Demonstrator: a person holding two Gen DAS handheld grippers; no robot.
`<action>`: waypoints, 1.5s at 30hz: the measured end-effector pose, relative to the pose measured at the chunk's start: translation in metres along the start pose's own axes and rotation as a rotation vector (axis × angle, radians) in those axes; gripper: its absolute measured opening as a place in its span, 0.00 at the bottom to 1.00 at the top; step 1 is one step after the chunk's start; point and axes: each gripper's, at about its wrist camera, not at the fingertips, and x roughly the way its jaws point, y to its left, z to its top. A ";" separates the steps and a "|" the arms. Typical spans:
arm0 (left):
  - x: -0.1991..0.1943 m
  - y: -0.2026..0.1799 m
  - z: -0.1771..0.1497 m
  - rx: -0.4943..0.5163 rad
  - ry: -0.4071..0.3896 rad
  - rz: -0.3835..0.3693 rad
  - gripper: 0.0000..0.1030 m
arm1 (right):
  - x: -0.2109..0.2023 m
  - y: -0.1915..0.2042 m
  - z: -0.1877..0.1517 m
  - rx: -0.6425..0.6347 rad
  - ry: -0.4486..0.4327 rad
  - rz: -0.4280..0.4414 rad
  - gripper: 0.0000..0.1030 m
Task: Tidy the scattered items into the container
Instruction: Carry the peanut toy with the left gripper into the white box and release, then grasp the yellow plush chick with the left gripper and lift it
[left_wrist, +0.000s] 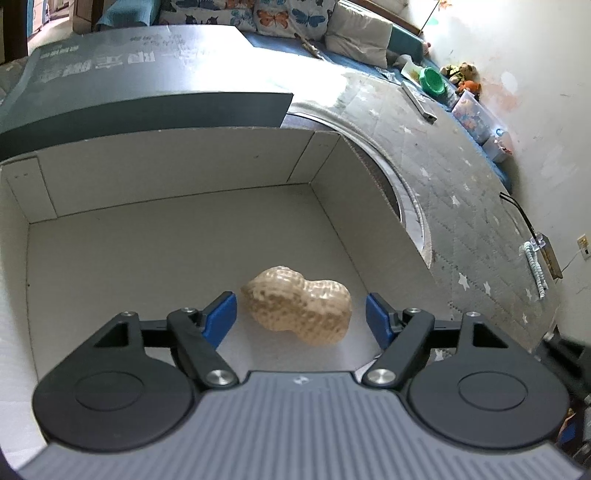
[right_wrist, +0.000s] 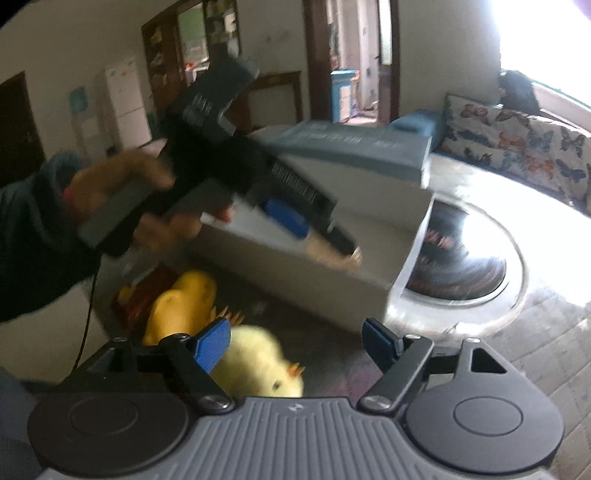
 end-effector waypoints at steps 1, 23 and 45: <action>-0.003 -0.001 -0.001 0.004 -0.005 -0.001 0.73 | 0.002 0.004 -0.003 -0.002 0.012 0.017 0.78; -0.062 -0.035 -0.040 0.131 -0.085 -0.070 0.73 | 0.025 -0.003 -0.027 0.108 0.069 -0.021 0.69; -0.069 -0.088 -0.095 0.344 -0.053 -0.120 0.76 | 0.011 -0.009 -0.043 0.069 0.076 -0.059 0.68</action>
